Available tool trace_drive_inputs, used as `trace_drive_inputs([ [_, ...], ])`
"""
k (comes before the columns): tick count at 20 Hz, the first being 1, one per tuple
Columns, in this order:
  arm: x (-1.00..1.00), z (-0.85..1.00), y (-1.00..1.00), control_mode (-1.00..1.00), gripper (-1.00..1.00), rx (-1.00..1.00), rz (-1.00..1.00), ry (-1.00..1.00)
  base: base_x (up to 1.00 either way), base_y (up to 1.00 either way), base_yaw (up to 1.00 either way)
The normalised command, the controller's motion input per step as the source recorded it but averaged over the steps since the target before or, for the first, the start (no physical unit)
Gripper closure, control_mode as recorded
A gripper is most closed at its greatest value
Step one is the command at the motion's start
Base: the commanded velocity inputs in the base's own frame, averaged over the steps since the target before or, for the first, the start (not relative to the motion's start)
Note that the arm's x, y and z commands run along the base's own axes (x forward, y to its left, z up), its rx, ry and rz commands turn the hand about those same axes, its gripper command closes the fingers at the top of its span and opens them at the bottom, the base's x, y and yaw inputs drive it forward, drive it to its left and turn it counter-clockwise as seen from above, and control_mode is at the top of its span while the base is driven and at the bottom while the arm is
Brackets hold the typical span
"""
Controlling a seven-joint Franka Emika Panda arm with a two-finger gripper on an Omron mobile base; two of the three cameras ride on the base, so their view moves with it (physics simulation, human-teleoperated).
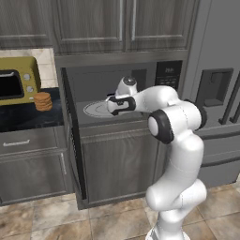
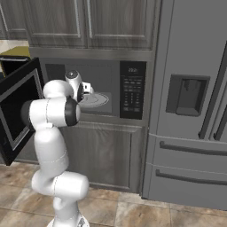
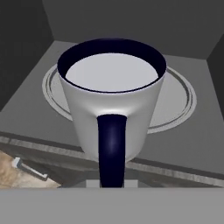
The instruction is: Pick the mug from the counter and place it inside the microwave. Then close the microwave.
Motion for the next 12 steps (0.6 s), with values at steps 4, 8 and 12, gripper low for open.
trace_drive_inputs([
  [4, 0.23, -0.16, 0.10, -1.00, 1.00, 0.00, 0.00, 0.00, 0.00, 0.00, 0.00],
  [8, 0.28, -0.23, 0.07, -1.00, 1.00, 0.00, 0.00, 0.00, 0.00, 0.00, 0.00],
  [12, 0.30, -0.27, 0.03, -1.00, 1.00, 0.00, 0.00, 0.00, 0.00, 0.00, 0.00],
])
